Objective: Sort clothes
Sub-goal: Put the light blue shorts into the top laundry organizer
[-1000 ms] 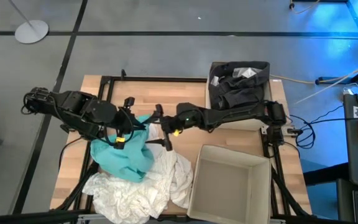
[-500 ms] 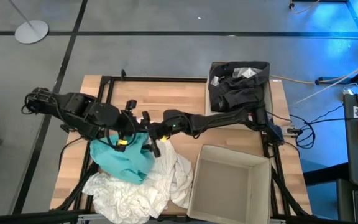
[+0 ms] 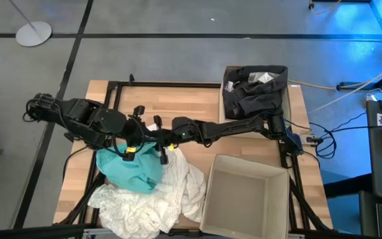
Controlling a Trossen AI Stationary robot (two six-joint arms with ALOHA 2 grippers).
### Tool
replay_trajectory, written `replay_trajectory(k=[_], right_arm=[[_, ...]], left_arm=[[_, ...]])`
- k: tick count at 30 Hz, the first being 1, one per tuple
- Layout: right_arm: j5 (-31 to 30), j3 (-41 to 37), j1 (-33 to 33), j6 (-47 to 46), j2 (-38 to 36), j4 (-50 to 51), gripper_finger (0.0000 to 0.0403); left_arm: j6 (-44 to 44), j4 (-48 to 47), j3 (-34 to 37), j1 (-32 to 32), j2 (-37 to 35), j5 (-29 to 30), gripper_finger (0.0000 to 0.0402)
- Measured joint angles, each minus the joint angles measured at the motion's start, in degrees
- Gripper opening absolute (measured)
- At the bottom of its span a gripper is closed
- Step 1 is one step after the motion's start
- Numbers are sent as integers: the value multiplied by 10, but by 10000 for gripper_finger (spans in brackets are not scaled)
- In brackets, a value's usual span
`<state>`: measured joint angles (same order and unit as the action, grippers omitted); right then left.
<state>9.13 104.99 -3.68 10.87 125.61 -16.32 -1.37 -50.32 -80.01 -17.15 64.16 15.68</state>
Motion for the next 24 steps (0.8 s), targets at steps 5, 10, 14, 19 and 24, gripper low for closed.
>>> replay_trajectory(k=[5, 10, 14, 19, 24], right_arm=[[-21, -2, 1, 17, -13, 35, 18], [-64, -2, -2, 49, -61, 101, 14], [-105, -2, 1, 77, -111, 153, 20], [-125, -1, 12, 92, -180, 188, 7], [-192, -1, 35, 120, -241, 203, 17]], left_arm=[[-39, -41, -2, 1, -10, 4, 110], [-89, -118, -2, -1, -36, -1, 166], [-120, -158, -2, -1, -68, -3, 185], [-124, -164, -2, -1, -102, 15, 191], [-130, -166, -1, -1, -115, 44, 192]])
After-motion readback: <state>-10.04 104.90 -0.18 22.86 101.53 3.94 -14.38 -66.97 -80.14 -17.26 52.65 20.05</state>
